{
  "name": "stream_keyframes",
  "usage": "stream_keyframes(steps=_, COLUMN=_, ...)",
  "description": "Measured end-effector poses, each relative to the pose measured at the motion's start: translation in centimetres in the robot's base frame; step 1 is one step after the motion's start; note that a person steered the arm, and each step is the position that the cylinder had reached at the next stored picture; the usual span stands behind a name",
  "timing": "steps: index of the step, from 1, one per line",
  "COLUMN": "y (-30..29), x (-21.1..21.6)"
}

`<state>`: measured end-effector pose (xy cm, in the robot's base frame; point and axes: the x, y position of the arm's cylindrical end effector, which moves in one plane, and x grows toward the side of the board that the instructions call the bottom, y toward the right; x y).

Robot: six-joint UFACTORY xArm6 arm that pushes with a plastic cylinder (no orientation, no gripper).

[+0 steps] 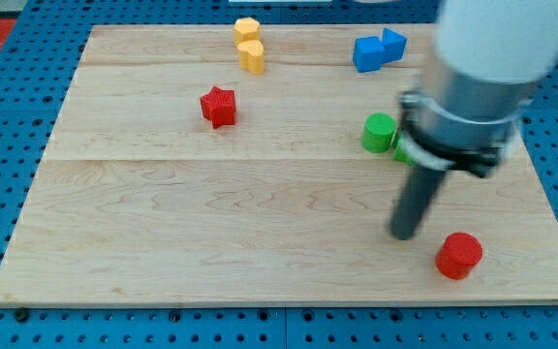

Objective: Push the red star to the left side of the red circle

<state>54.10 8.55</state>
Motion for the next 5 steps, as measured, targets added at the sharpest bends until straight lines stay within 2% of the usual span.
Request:
stream_keyframes(steps=1, y=-14.5, x=-3.2)
stream_keyframes(steps=2, y=-26.2, x=-9.4)
stream_keyframes(steps=3, y=-25.8, x=-17.9)
stream_keyframes(steps=4, y=-18.8, x=-16.7)
stream_keyframes(steps=5, y=-19.0, x=-20.5)
